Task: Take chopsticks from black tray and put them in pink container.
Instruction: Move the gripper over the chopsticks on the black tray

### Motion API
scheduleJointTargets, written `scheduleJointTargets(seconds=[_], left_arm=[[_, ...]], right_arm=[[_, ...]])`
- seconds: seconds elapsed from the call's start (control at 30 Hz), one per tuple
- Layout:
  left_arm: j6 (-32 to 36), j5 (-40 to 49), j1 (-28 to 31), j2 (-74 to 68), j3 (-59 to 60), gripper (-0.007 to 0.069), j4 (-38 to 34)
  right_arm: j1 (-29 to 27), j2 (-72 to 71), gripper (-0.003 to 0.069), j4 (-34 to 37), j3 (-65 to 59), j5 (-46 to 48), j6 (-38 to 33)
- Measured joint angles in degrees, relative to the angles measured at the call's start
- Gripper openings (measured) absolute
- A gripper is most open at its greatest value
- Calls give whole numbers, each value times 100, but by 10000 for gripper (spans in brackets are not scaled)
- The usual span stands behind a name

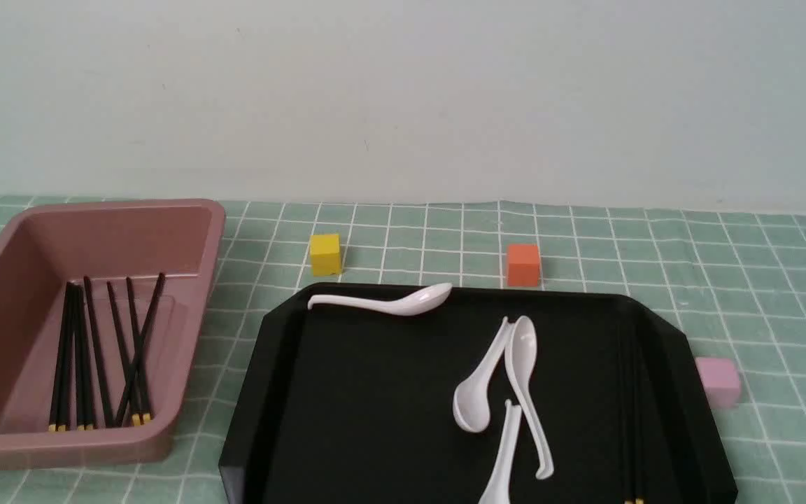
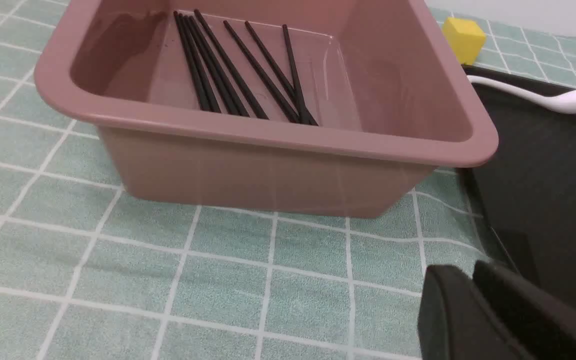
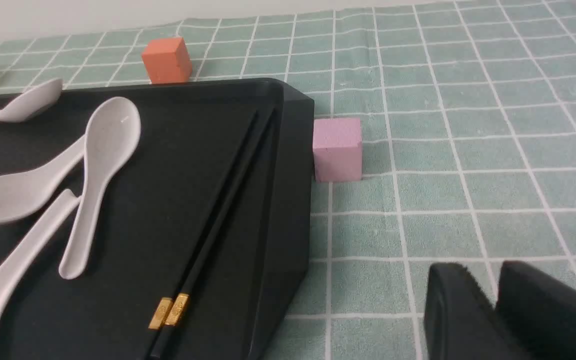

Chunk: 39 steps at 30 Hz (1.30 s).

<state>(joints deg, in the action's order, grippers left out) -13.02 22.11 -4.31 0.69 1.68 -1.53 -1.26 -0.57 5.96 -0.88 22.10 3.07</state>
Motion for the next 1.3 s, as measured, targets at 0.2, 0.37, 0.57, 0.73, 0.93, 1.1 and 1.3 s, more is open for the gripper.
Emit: scheduleJointTargets(seconds=[0.2, 0.37, 0.57, 0.73, 0.93, 1.1, 1.3], left_arm=[[0, 0, 0, 0, 0, 81, 0], [0, 0, 0, 0, 0, 88, 0], [0, 0, 0, 0, 0, 93, 0], [0, 0, 0, 0, 0, 97, 0], [0, 0, 0, 0, 0, 105, 0], [0, 0, 0, 0, 0, 113, 0], [0, 0, 0, 0, 0, 115, 0]], right_arm=[[0, 0, 156, 0, 0, 0, 0], [0, 0, 160, 0, 0, 0, 0], [0, 0, 167, 0, 0, 0, 0], [0, 0, 175, 0, 0, 0, 0], [0, 0, 179, 0, 0, 0, 0], [0, 0, 179, 0, 0, 0, 0], [0, 0, 181, 86, 0, -64, 62]])
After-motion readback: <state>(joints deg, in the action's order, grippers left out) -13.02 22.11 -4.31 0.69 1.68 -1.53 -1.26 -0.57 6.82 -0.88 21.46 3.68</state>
